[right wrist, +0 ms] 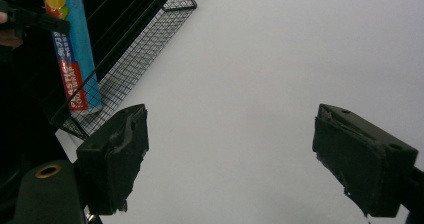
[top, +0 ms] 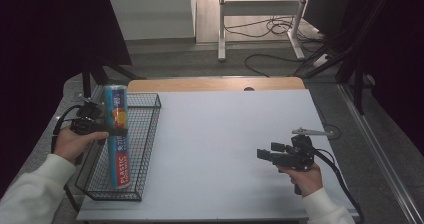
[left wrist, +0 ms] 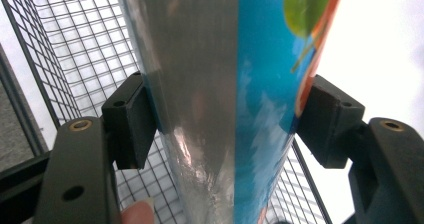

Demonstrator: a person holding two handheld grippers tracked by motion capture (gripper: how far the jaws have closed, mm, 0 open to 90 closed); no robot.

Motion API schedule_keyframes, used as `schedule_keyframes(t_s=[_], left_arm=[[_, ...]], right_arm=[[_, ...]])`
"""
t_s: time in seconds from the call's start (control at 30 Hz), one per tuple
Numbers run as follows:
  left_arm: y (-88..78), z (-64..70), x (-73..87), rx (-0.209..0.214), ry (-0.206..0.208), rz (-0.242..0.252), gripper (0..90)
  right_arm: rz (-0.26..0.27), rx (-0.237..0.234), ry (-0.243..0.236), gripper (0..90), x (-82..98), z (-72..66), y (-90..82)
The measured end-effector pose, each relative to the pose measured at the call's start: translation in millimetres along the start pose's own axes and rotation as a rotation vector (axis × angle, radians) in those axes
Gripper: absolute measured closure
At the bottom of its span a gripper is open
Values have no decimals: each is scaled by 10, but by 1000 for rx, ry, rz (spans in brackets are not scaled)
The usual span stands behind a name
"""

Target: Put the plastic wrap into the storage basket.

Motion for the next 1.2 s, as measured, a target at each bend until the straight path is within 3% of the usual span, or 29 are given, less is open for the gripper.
schedule_keyframes(t_s=[0.27, 0.57, 0.8, 0.97, 1.2], left_arm=[[231, -151, -162, 16, -105, 27, 318], [513, -239, -289, 16, -162, -22, 317], [593, -262, -323, -50, -172, -42, 315], [683, -266, -353, -119, -168, -44, 308], [866, -306, -393, -155, -196, -77, 311]], right_arm=[[-5, 0, 2, 150, 9, 14, 16], [-10, 5, 16, 149, 20, 53, 34], [-9, 4, 25, 149, 27, 69, 31], [-8, 5, 28, 149, 29, 65, 35], [-15, 5, 24, 149, 39, 69, 44]])
Point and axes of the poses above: each handheld gripper's, and its own axes: y roughly forward along the jaws, x roughly out of its underside, z roughly to its right, the point moved 10 cm from there along y, roughly forward along the jaws, and after that the axes turned 11 degrees about -z, right-handed, at the moved point
